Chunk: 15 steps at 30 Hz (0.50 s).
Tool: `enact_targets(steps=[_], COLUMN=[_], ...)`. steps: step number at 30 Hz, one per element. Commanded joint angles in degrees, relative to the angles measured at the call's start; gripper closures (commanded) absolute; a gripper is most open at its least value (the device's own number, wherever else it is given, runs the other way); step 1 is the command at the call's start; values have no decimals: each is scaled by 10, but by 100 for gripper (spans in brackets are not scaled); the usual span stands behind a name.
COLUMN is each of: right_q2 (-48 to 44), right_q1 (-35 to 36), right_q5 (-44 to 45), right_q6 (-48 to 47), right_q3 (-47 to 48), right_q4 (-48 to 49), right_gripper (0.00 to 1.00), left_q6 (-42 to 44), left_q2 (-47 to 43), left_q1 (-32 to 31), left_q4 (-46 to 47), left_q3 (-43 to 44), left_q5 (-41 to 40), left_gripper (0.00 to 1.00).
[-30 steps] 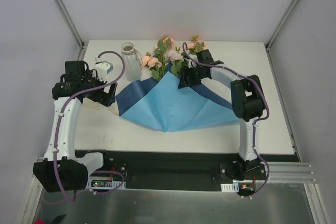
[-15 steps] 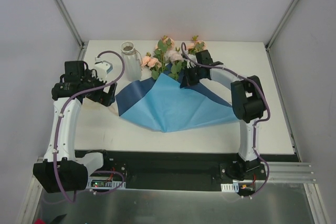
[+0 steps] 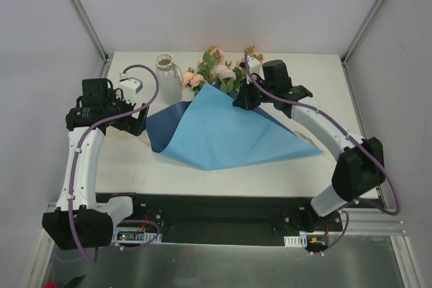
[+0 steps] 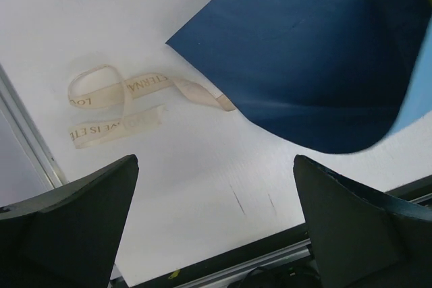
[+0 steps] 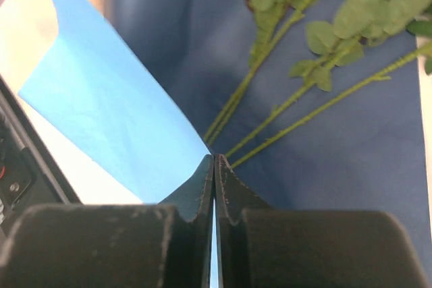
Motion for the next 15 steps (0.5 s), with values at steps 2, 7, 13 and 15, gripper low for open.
enact_targets(steps=[2,7,13,15], right_q2=[-123,-230,-331,-347], right_q1=[87,188,326,359], right_q5=[87,149,238,275], right_q6=[-36,-25,14,26], right_q3=[-52,-134,-206,-221], right_q4=[-16,-27,-63,-78], right_gripper=[99,99,99,99], left_q6=[-26,-38,-45,-44], left_q2=[2,12,20,21], left_q1=[-2,-1,-2,-2], left_q4=[31,49,52,54], left_q3=[14,11,20,20], left_q5=[-52,-91,-93,-96], left_gripper=[1,1,1,1])
